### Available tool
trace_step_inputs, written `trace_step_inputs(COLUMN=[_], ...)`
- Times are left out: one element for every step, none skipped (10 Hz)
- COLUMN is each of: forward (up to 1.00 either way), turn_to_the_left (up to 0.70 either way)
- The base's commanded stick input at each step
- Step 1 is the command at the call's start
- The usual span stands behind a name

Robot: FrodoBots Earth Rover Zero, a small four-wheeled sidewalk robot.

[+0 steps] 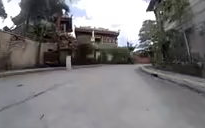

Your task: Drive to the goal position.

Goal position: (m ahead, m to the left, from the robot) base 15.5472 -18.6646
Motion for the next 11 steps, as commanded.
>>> trace_step_inputs(forward=[1.0,1.0,1.0,1.0,1.0,1.0,1.0,1.0,1.0,1.0,1.0], turn_to_the_left=[0.0,0.0,0.0,0.0,0.0,0.0,0.0,0.0,0.0,0.0,0.0])
